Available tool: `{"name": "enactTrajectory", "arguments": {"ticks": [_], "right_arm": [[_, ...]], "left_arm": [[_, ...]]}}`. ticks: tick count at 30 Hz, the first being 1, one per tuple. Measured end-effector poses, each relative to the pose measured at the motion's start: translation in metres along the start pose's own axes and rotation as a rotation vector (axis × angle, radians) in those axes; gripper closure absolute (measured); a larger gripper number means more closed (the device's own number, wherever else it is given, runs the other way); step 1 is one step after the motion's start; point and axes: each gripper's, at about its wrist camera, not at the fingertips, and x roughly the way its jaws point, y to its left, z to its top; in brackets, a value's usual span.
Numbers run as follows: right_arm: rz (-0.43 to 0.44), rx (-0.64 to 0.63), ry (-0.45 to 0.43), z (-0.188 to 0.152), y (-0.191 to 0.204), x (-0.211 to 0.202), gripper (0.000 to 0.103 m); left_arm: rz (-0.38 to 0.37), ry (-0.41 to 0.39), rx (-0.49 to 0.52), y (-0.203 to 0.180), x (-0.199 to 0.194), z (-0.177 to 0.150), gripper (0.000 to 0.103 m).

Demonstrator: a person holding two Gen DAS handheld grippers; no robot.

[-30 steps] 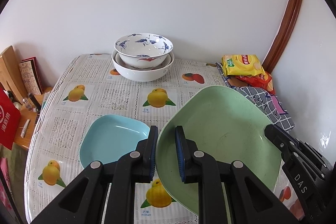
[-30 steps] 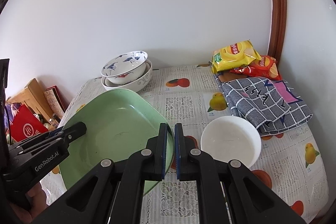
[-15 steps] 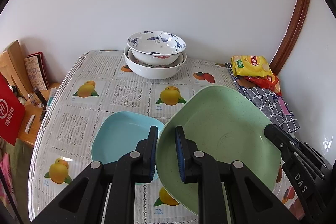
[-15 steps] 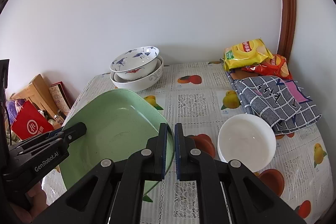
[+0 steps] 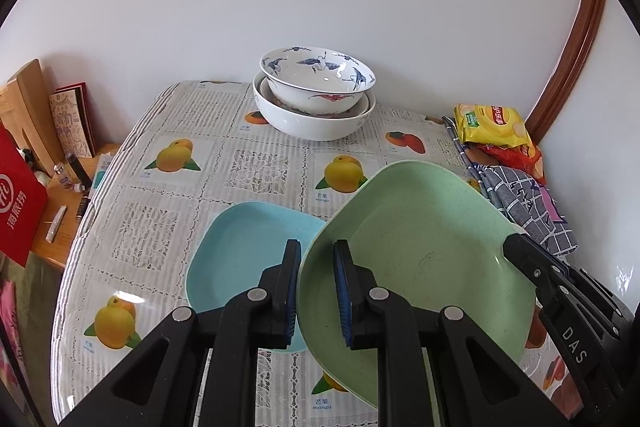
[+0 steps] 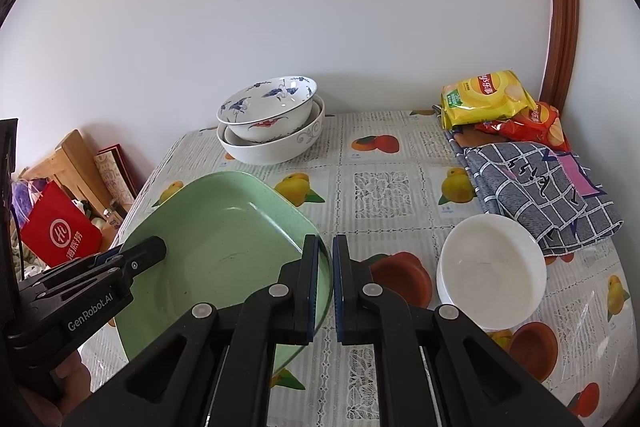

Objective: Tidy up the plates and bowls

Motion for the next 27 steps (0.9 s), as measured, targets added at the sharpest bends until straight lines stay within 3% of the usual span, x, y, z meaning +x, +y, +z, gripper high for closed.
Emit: {"name": "enactTrajectory", "arguments": {"ticks": [27], "right_arm": [[0.042, -0.065, 0.054, 0.004, 0.053, 0.047, 0.095]], "left_arm": [[0.044, 0.037, -0.082, 0.059, 0.024, 0.001, 0.087]]}}
